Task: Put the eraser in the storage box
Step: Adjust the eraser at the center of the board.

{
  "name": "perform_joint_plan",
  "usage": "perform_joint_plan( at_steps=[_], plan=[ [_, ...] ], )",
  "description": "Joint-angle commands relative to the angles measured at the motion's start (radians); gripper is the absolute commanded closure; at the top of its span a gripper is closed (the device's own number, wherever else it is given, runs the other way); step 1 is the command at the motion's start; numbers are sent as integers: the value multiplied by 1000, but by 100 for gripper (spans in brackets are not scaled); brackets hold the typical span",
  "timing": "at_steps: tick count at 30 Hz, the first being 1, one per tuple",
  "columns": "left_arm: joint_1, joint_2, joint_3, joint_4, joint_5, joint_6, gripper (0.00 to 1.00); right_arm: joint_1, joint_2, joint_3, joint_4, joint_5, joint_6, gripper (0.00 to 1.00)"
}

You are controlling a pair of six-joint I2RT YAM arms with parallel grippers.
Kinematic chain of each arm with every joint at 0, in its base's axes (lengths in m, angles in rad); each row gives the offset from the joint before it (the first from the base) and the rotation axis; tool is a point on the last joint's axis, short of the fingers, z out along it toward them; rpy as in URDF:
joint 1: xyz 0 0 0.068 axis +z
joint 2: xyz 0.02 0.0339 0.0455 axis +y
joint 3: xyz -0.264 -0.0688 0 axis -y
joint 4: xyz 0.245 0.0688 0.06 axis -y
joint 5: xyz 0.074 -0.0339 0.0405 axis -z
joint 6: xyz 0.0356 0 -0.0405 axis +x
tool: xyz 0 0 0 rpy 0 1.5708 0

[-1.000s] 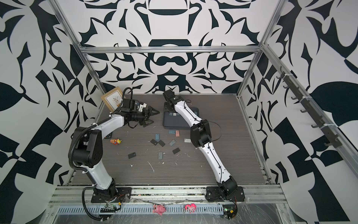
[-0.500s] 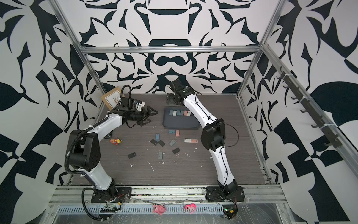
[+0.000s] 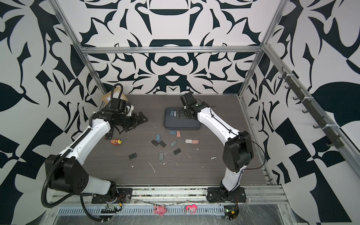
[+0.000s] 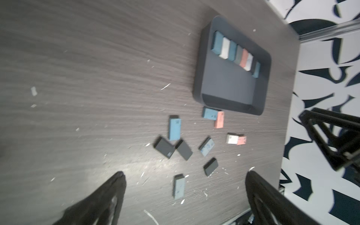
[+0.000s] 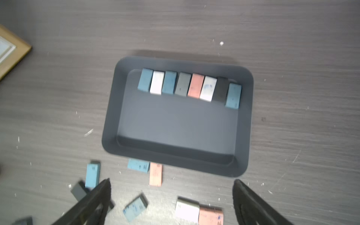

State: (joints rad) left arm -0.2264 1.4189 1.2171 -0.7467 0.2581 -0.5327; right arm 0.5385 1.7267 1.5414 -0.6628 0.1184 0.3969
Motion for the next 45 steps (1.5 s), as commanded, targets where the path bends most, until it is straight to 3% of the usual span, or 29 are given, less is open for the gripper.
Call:
perform_joint_plan(
  at_steps=[1, 9, 15, 21, 35, 45],
  plan=[
    [7, -30, -90, -173, -145, 28, 1, 52, -82, -103, 83, 13, -32, 2],
    [31, -137, -345, -97, -170, -88, 1, 195, -157, -291, 132, 17, -11, 2],
    [50, -183, -479, -21, -164, -129, 1, 219, -201, -392, 178, -9, 34, 2],
    [54, -162, -569, 106, -47, -145, 1, 219, -223, -430, 188, -23, 48, 2],
    [51, -51, -582, 241, 82, -156, 1, 214, -239, -446, 194, -8, 60, 2],
    [-47, -15, -560, 377, 131, -272, 1, 180, -239, -446, 191, -20, 75, 2]
  ],
)
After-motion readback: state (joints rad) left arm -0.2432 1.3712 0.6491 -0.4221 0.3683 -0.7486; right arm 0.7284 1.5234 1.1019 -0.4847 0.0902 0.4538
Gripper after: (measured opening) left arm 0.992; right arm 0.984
